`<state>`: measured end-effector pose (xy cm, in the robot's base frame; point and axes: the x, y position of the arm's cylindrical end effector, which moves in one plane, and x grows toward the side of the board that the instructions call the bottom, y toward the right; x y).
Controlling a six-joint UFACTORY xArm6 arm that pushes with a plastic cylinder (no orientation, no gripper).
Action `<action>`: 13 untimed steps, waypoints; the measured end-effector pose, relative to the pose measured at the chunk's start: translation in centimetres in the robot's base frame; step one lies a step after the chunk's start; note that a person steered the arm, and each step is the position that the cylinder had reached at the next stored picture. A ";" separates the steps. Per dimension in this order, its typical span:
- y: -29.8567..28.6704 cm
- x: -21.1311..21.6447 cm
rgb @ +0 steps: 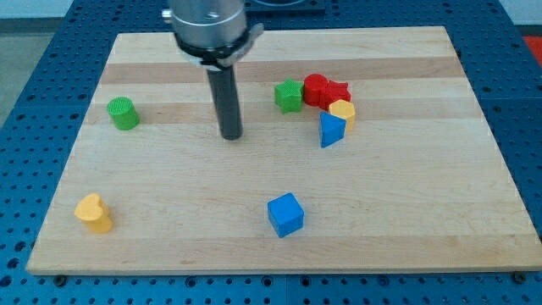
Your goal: Move the blue triangle below the hexagon
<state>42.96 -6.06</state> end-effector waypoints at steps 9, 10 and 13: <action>8.7 -1.1; 8.7 -1.1; 10.0 -1.1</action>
<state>41.85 3.91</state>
